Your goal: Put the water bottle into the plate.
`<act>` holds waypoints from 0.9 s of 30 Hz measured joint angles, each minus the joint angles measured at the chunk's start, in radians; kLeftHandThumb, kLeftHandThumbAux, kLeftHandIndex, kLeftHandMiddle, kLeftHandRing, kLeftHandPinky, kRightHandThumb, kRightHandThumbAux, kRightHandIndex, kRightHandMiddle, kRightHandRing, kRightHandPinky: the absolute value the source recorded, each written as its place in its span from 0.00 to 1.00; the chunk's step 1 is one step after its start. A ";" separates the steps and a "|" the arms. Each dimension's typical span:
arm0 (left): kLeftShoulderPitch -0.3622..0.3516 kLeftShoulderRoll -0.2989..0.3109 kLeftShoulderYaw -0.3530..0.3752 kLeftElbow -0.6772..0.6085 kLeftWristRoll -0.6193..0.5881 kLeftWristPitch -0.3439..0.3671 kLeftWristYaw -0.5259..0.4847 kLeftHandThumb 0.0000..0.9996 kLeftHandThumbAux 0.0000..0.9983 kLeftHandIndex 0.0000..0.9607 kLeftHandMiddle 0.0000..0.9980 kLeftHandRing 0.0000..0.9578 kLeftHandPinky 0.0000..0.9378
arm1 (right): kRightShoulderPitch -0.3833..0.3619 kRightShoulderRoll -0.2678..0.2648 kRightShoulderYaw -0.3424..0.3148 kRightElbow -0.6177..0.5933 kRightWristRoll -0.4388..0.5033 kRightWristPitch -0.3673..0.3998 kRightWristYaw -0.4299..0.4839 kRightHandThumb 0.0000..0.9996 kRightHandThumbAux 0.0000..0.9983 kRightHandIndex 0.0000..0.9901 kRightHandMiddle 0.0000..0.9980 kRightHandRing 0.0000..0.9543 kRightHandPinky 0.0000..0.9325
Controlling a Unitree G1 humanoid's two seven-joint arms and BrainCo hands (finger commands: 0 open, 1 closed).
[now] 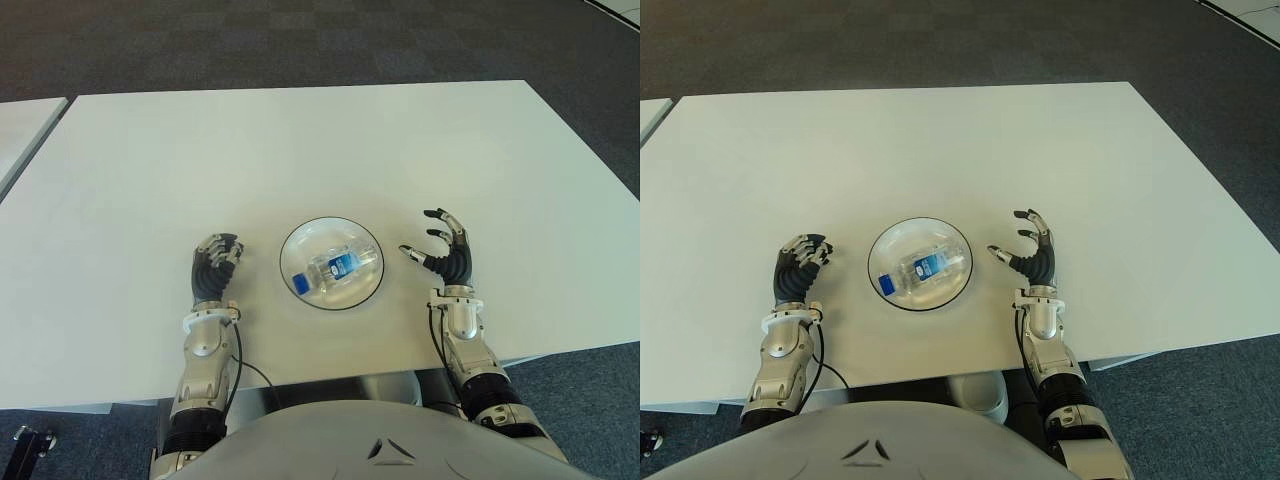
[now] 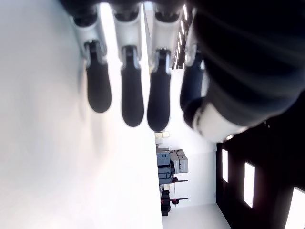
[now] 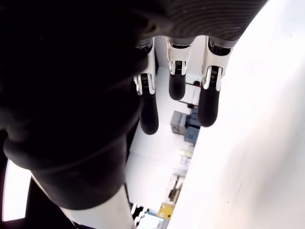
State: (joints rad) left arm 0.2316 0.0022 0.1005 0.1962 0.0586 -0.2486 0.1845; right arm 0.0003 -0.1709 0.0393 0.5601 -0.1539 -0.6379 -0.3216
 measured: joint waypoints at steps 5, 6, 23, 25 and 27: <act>0.000 0.000 0.000 0.004 0.000 -0.005 0.000 0.70 0.72 0.45 0.51 0.51 0.52 | 0.026 0.026 -0.016 -0.033 0.024 0.013 0.030 0.68 0.75 0.42 0.51 0.55 0.62; 0.000 0.000 0.000 0.004 0.000 -0.007 0.000 0.70 0.72 0.45 0.51 0.51 0.52 | 0.034 0.032 -0.019 -0.041 0.024 0.012 0.034 0.69 0.75 0.43 0.54 0.59 0.65; 0.001 0.000 0.002 0.003 -0.001 -0.003 0.000 0.70 0.72 0.45 0.50 0.51 0.52 | 0.082 0.095 -0.033 -0.111 0.026 0.018 0.083 0.70 0.73 0.44 0.71 0.75 0.77; 0.001 0.000 0.002 0.003 -0.001 0.001 0.000 0.70 0.72 0.45 0.50 0.51 0.52 | 0.084 0.098 -0.036 -0.120 0.027 0.032 0.091 0.70 0.73 0.44 0.72 0.76 0.78; 0.001 0.000 0.002 0.002 -0.001 0.002 0.000 0.70 0.72 0.45 0.50 0.51 0.52 | 0.085 0.101 -0.038 -0.128 0.028 0.046 0.100 0.70 0.73 0.44 0.72 0.76 0.78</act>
State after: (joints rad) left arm 0.2328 0.0018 0.1028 0.1979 0.0573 -0.2467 0.1845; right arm 0.0857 -0.0700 0.0010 0.4319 -0.1256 -0.5918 -0.2219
